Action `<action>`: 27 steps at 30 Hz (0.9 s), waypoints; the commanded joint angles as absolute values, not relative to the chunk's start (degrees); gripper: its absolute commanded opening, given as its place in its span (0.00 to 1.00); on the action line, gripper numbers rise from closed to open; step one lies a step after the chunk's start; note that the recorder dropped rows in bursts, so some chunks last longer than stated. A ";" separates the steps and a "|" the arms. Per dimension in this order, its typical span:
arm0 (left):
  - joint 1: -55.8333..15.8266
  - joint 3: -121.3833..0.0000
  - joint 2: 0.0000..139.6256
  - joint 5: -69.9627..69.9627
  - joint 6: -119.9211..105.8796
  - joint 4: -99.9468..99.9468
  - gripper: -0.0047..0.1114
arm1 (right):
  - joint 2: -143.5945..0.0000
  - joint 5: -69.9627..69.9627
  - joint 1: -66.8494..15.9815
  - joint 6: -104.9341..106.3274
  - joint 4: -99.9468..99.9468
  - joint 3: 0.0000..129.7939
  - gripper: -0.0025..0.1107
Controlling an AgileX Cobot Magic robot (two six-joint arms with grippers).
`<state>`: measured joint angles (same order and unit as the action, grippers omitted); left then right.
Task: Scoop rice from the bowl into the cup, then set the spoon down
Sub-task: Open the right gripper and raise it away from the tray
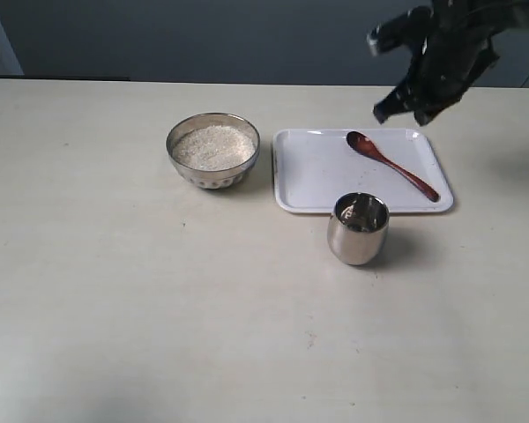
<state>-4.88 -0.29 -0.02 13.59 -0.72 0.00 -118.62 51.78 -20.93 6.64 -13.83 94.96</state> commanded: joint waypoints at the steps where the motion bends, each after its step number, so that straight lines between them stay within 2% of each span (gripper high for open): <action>1: -5.30 0.00 0.00 13.22 -0.56 0.00 0.04 | -108.46 44.84 -19.35 1.17 -12.32 88.98 0.02; 8: -5.30 0.00 0.00 13.22 -0.56 0.00 0.04 | -88.70 26.48 -16.64 1.71 -3.75 65.57 0.02; 12: -5.30 0.00 0.00 13.22 -0.56 0.00 0.04 | -78.87 24.28 -16.64 1.71 -3.75 54.97 0.02; 18: -5.30 0.00 0.00 13.22 -0.56 0.00 0.04 | -72.17 26.93 -16.64 1.71 -2.89 51.31 0.02; 27: -5.30 0.00 0.00 13.22 -0.56 0.00 0.04 | -71.44 25.72 -16.64 1.58 -2.87 51.31 0.02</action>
<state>-4.88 -0.29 -0.02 13.59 -0.72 0.00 -71.81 26.68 -16.92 1.70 -2.86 51.52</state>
